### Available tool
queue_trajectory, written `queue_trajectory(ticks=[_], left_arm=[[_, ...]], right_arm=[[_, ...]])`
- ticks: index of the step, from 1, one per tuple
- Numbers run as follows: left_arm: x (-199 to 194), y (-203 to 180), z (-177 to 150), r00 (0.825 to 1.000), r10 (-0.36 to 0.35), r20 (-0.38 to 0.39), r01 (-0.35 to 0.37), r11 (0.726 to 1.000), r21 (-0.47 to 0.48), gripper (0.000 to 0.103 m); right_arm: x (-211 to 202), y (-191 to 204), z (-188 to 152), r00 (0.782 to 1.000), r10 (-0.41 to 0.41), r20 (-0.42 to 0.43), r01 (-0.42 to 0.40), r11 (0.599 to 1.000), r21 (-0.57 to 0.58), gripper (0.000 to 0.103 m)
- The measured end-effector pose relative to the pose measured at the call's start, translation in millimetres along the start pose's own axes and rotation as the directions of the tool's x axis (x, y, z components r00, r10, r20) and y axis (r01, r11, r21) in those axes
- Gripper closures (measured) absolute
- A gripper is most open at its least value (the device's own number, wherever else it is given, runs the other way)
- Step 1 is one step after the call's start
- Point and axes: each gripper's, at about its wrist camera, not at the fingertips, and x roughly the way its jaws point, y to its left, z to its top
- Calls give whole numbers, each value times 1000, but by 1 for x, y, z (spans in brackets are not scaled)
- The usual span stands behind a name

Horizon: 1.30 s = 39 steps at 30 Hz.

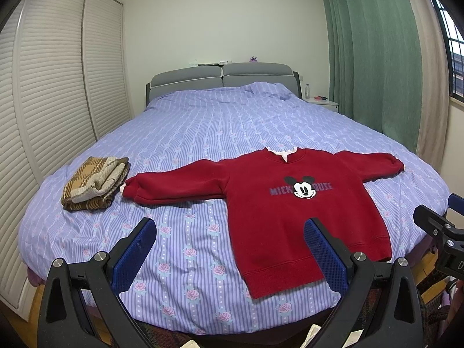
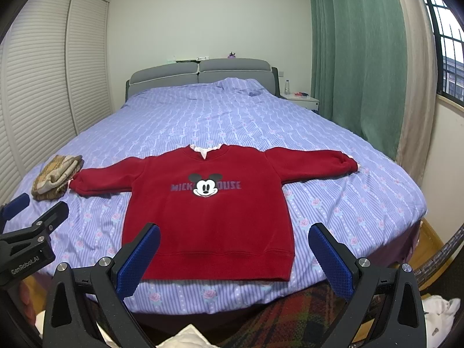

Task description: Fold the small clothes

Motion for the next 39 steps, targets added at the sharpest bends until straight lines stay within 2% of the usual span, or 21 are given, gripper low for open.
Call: queue_trajectory(ticks=[28,34,39], left_arm=[[0,-1,-1,1000,3,-4,-3,1000,0,0],[18,-10,5,999,-20,-34,19,1000,-8,0],[48,-30,20,999,-49,-16,49,999,24,0]], right_arm=[[2,-2,-2,1000,4,-5,-4,1000,-2,0],[17,-3,-3,999,12,-34,-12,1000,2,0],[35,-14,7,999,-45,-27,46,999,17,0]])
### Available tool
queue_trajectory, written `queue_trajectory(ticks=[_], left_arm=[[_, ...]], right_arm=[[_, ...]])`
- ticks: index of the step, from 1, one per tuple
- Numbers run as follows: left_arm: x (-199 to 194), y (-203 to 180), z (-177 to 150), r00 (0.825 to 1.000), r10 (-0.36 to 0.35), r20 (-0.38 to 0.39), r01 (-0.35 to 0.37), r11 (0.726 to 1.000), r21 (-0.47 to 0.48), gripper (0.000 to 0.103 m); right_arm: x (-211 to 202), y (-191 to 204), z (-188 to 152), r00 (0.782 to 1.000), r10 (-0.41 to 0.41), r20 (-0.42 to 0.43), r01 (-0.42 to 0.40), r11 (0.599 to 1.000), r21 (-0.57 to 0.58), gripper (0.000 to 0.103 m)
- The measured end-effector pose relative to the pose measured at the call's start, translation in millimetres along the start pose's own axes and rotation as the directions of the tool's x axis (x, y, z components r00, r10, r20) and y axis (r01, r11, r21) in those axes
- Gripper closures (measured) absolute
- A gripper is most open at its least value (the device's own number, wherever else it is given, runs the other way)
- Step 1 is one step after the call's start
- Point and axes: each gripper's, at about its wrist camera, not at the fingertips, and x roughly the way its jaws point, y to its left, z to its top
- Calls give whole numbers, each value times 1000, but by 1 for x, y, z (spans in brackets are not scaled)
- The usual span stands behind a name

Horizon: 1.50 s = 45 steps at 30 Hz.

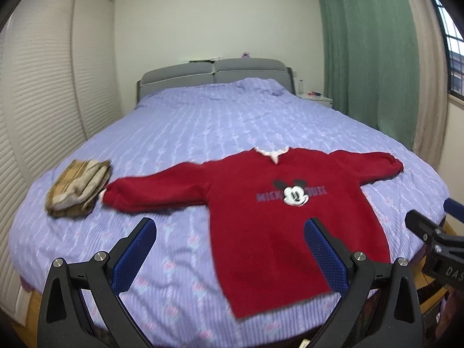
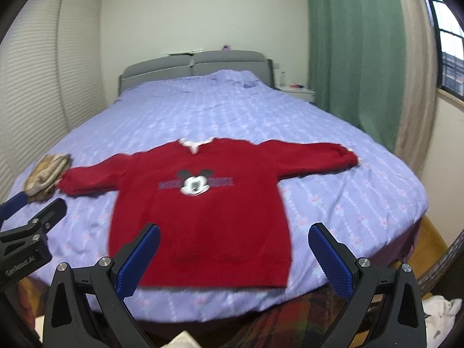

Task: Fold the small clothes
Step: 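Grasp the sweatshirt sleeve cuff with the right gripper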

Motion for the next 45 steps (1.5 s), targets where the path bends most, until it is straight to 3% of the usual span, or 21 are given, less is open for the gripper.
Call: queue_trajectory(ticks=[4,15,21,28,33,38,45], left_arm=[[33,-16,21,994,-106,-8,106,994,2,0],[136,-113,114,971,-236,32,228,960,164,0],[192,-177,136,958,-285,-12,283,941,184,0],[249,-245,144,949,-309,-68,316,922,223,0],[275,-281,149,946,-312,-93,325,913,248,0],[306,-315,145,941,-304,-147,334,903,270,0],[328,-330,130,933,-291,-210,340,904,260,0]], right_arm=[[27,-19,18,997,-72,23,71,997,27,0],[116,-111,76,969,-245,-19,241,935,262,0],[162,-158,90,956,-288,-46,286,894,345,1],[217,-211,91,959,-280,-35,263,839,477,3],[259,-255,85,956,-281,-87,280,784,554,15],[291,-284,80,955,-270,-124,290,765,575,27],[326,-310,70,969,-188,-158,245,742,624,45]])
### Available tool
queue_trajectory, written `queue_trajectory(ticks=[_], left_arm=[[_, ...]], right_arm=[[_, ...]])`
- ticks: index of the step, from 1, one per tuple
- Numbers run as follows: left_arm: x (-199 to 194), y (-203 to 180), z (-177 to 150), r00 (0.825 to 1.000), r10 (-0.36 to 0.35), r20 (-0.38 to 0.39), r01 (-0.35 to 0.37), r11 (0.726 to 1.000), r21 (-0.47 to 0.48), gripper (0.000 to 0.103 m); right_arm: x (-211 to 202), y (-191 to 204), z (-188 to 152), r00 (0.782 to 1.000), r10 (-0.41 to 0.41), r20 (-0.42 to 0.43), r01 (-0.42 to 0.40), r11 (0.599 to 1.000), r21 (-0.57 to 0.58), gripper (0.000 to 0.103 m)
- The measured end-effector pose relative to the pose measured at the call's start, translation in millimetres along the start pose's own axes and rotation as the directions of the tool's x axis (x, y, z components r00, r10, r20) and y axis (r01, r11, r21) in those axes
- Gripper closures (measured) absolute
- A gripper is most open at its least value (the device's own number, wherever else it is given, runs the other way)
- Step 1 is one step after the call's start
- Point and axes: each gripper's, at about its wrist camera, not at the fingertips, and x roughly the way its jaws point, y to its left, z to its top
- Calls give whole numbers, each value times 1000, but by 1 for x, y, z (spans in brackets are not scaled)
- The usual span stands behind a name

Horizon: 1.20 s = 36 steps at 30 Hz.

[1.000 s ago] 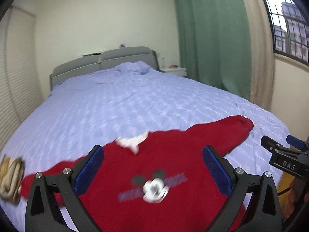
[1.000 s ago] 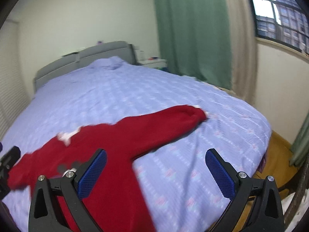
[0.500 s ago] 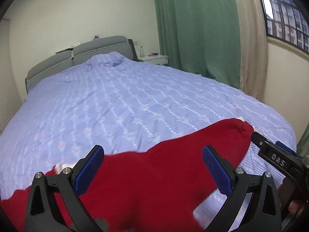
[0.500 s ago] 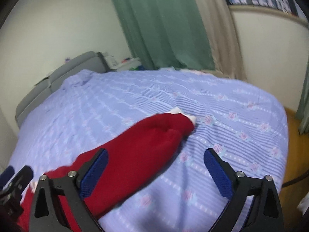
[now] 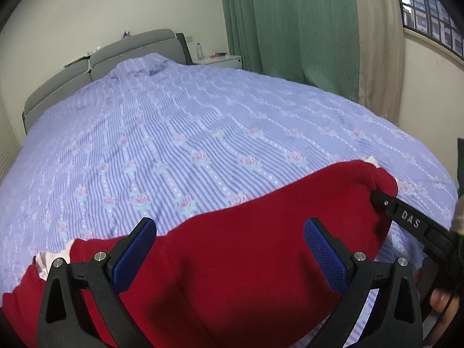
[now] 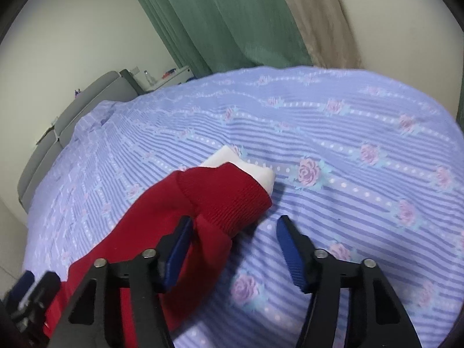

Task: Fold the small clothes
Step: 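Grasp the sweatshirt sleeve cuff with the right gripper, then lift the sleeve with the right gripper and lay it across the sweatshirt body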

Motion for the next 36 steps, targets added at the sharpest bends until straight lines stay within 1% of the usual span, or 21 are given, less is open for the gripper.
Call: queue_trajectory(ticks=[3,5,7,9,12,14,15,18,19,21,22,25,26,27,29,30,31,32,34,35,36], left_arm=[[1,5,-6,1000,7,-15,-7,1000,-8,0],[0,12,-11,1000,21,-22,-22,1000,-20,0],[-3,22,-15,999,32,-34,-33,999,-41,0],[-9,34,-18,998,43,-46,-46,997,-67,0],[-27,62,-23,996,76,-40,-80,990,-114,0],[-42,83,-28,992,121,-36,-125,982,-143,0],[-53,99,-33,988,149,-29,-152,973,-175,0],[-78,134,-45,980,199,-29,-200,952,-231,0],[-90,149,-52,972,231,-33,-232,939,-254,0],[-108,173,-64,961,274,-36,-273,918,-288,0],[-123,190,-74,953,301,-39,-298,902,-311,0],[-153,224,-94,931,363,-42,-354,865,-356,0],[-164,237,-103,918,393,-51,-382,847,-370,0],[-170,244,-107,912,407,-57,-397,836,-379,0],[-191,266,-126,889,452,-70,-439,801,-406,0],[-196,270,-131,883,463,-76,-450,792,-412,0],[-206,281,-142,872,482,-85,-470,776,-420,0],[-209,285,-147,867,489,-91,-479,770,-421,0],[-220,299,-167,848,518,-115,-514,749,-418,0],[-224,304,-173,840,528,-124,-527,741,-416,0],[-227,311,-183,827,544,-138,-547,726,-417,0]], right_arm=[[11,-2,2,1000,22,-17,-22,1000,3,48],[15,1,4,999,34,-25,-34,999,-10,53],[18,5,6,998,52,-36,-53,998,-29,68],[14,9,8,998,56,-31,-57,997,-46,73],[-14,22,9,999,34,31,-29,991,-130,78],[-36,40,12,996,32,81,-16,980,-199,79],[-46,48,13,994,37,101,-13,974,-228,79],[-80,89,17,985,48,166,12,939,-345,79],[-90,101,18,981,63,181,10,926,-377,79],[-115,131,14,970,115,213,-7,892,-451,79],[-128,150,11,965,143,220,-17,870,-492,79],[-152,194,-4,954,202,223,-37,813,-582,79],[-160,213,-14,950,224,216,-44,783,-621,79],[-167,230,-24,947,241,211,-45,753,-657,79],[-178,262,-49,940,275,201,-48,691,-721,79],[-182,278,-62,939,288,188,-52,659,-751,79],[-183,290,-72,938,299,175,-58,634,-771,79],[-185,306,-89,939,309,151,-69,600,-797,79],[-184,327,-115,941,317,114,-84,549,-832,79],[-183,339,-131,942,324,88,-98,517,-850,79],[-181,346,-148,943,326,64,-108,485,-868,79]])
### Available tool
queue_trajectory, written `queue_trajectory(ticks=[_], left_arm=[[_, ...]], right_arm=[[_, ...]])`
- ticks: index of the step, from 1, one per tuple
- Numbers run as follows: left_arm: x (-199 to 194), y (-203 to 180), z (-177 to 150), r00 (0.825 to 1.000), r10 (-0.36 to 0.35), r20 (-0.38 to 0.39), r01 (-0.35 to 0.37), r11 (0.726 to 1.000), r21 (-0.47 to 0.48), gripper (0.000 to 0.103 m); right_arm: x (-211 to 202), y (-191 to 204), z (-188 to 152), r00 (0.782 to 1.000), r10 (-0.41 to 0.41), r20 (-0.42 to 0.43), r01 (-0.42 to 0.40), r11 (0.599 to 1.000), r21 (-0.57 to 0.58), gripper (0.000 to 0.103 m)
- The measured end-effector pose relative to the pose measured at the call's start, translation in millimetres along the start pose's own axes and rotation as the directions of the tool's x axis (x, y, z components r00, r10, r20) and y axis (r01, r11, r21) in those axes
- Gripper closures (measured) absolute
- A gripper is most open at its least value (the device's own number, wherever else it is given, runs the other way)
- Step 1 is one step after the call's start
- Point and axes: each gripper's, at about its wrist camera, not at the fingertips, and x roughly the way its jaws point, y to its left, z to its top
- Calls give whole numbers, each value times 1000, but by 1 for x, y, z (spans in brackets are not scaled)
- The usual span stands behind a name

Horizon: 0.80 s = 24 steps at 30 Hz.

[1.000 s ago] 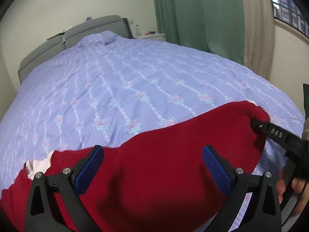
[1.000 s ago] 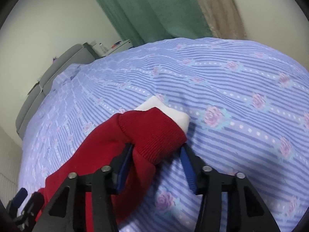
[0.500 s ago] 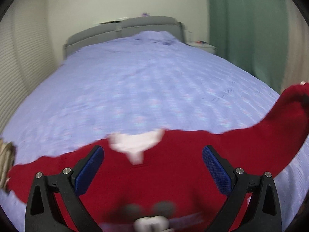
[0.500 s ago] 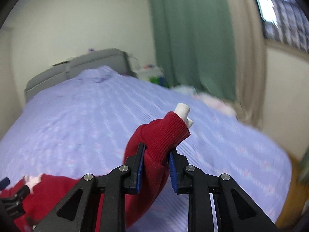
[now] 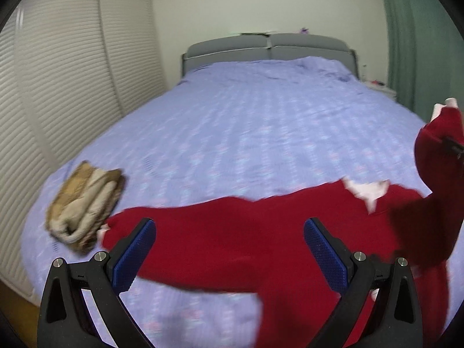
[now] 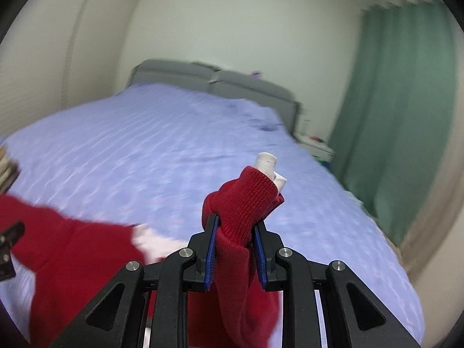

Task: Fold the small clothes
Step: 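Lift the sleeve with the right gripper and lay it across the sweatshirt body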

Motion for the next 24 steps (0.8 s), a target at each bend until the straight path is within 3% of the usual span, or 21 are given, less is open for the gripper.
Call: queue_trajectory(ticks=[6,13,14,16,18,20,24], left_arm=[[11,37,-26,998,27,-62,-30,998,-55,0],[19,51,-42,995,36,-97,-42,997,-60,0],[20,51,-43,994,33,-100,-39,997,-62,0],[22,52,-44,994,26,-109,-34,997,-73,0],[21,54,-45,994,23,-106,-31,997,-76,0],[22,58,-48,994,31,-109,-40,996,-80,0],[27,74,-56,990,39,-134,-54,993,-103,0]], right_arm=[[24,98,-34,991,80,-109,-96,984,-149,79],[42,144,-70,973,107,-203,-150,966,-209,76],[40,147,-72,972,123,-199,-164,965,-207,73],[37,149,-73,966,164,-200,-204,958,-199,45],[29,154,-74,962,205,-180,-239,951,-195,40],[20,159,-73,942,285,-176,-313,935,-164,40],[-5,154,-74,863,486,-140,-494,869,-28,40]])
